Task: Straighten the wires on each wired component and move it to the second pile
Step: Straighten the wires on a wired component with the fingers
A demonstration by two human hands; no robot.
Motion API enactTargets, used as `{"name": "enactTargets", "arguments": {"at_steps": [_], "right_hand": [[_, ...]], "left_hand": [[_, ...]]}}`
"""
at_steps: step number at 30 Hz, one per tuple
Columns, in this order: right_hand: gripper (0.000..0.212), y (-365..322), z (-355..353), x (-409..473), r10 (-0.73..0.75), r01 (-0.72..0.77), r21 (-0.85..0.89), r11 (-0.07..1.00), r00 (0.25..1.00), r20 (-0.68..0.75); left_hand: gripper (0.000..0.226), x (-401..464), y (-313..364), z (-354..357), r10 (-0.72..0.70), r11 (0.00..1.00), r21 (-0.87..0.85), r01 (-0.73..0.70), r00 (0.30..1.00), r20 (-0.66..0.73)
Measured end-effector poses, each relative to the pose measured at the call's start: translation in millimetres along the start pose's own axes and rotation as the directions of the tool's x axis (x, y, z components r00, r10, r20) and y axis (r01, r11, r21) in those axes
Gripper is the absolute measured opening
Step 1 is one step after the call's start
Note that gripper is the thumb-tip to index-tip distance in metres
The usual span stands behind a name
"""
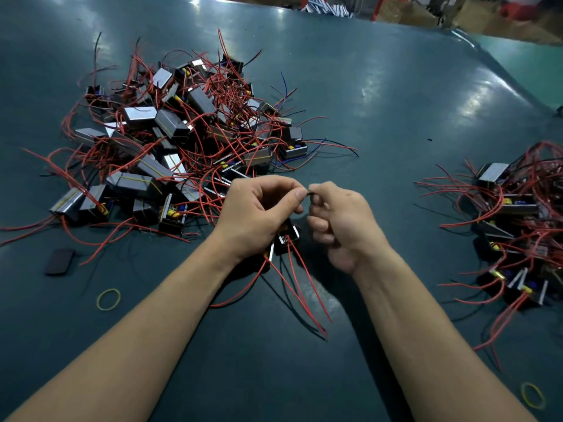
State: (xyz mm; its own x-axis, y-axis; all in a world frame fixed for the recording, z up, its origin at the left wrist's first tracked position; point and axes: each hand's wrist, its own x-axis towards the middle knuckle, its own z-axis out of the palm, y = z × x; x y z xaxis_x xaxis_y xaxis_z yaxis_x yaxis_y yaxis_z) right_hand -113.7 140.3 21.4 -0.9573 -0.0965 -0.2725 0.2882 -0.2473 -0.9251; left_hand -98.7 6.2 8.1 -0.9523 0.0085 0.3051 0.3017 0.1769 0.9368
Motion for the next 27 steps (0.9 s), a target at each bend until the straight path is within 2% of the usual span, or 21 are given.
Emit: {"name": "enactTargets", "arguments": {"at_steps": [1, 2, 3, 4, 6, 8, 10, 11, 12, 14, 16, 18, 20, 23, 25, 27], "right_hand": [[0.032, -1.3, 0.3, -0.4, 0.116, -0.121, 0.145, 0.982, 0.992, 0.046], [0.032, -1.6, -0.8, -0.7, 0.145, -0.159, 0.184, 0.97, 0.986, 0.087], [0.034, -1.4, -2.4, -0.6, 0.1, -0.115, 0.146, 0.983, 0.989, 0.109], [0.039, -0.3, -4.9, -0.2, 0.004, -0.008, 0.036, 0.999, 0.995, 0.101], [0.047, 0.9, -10.5, 1.6, -0.188, 0.195, -0.232, 0.953, 0.981, 0.051], [0.051, 0.1, -17.3, 6.0, -0.247, 0.226, -0.349, 0.909, 0.969, -0.015], [0.045, 0.7, -22.7, 8.3, -0.255, 0.224, -0.382, 0.897, 0.966, -0.031], [0.039, 2.2, -23.8, 8.2, -0.257, 0.232, -0.41, 0.882, 0.966, -0.005], [0.032, 3.9, -23.5, 6.9, -0.258, 0.247, -0.454, 0.856, 0.965, 0.039], [0.024, 6.7, -20.5, 4.0, -0.254, 0.284, -0.558, 0.78, 0.958, 0.133], [0.021, 8.5, -18.8, 4.5, -0.263, 0.324, -0.639, 0.698, 0.945, 0.193], [0.014, 7.7, -18.1, 5.8, -0.265, 0.346, -0.661, 0.666, 0.938, 0.224], [0.013, 6.6, -17.6, 5.4, -0.242, 0.348, -0.635, 0.689, 0.937, 0.252], [0.019, 6.6, -15.2, 2.3, -0.232, 0.38, -0.594, 0.709, 0.921, 0.312], [0.017, 6.3, -12.7, 1.1, -0.24, 0.392, -0.562, 0.728, 0.914, 0.326], [0.022, 6.3, -9.6, 1.2, -0.226, 0.375, -0.519, 0.768, 0.917, 0.327]], "left_hand": [[0.007, -0.5, 0.2, 1.4, 0.015, 1.0, 0.012, -0.015, 1.0, -0.014], [0.007, -0.3, 0.5, 1.9, 0.018, 1.0, 0.014, -0.018, 0.999, -0.035], [0.008, 1.2, 0.7, 1.3, -0.003, 1.0, -0.008, 0.003, 0.999, -0.054], [0.008, 3.4, 1.0, -0.8, -0.047, 0.998, -0.053, 0.044, 0.997, -0.06], [0.01, 8.2, 2.2, -6.7, -0.161, 0.971, -0.185, 0.153, 0.987, -0.028], [0.018, 11.5, 3.5, -13.4, -0.246, 0.908, -0.348, 0.234, 0.969, 0.009], [0.021, 13.3, 5.3, -19.8, -0.268, 0.862, -0.455, 0.223, 0.963, -0.037], [0.021, 12.9, 6.5, -22.8, -0.259, 0.871, -0.451, 0.195, 0.962, -0.082], [0.019, 11.5, 7.6, -26.3, -0.232, 0.906, -0.391, 0.164, 0.963, -0.134], [0.017, 7.8, 7.9, -32.6, -0.116, 0.989, -0.11, 0.096, 0.975, -0.192], [0.024, 4.7, 5.4, -36.5, 0.008, 0.978, 0.205, 0.022, 0.99, -0.144], [0.029, 1.7, 4.8, -40.6, 0.067, 0.928, 0.37, -0.045, 0.997, -0.046], [0.024, -0.9, 7.2, -45.4, 0.07, 0.903, 0.418, -0.095, 0.995, 0.074], [0.011, -3.8, 8.0, -53.6, -0.006, 0.9, 0.424, -0.097, 0.972, 0.236], [0.012, -5.5, 7.8, -54.4, -0.025, 0.914, 0.397, -0.087, 0.963, 0.267], [0.015, -5.8, 7.9, -52.9, 0.0, 0.933, 0.351, -0.083, 0.973, 0.231]]}}
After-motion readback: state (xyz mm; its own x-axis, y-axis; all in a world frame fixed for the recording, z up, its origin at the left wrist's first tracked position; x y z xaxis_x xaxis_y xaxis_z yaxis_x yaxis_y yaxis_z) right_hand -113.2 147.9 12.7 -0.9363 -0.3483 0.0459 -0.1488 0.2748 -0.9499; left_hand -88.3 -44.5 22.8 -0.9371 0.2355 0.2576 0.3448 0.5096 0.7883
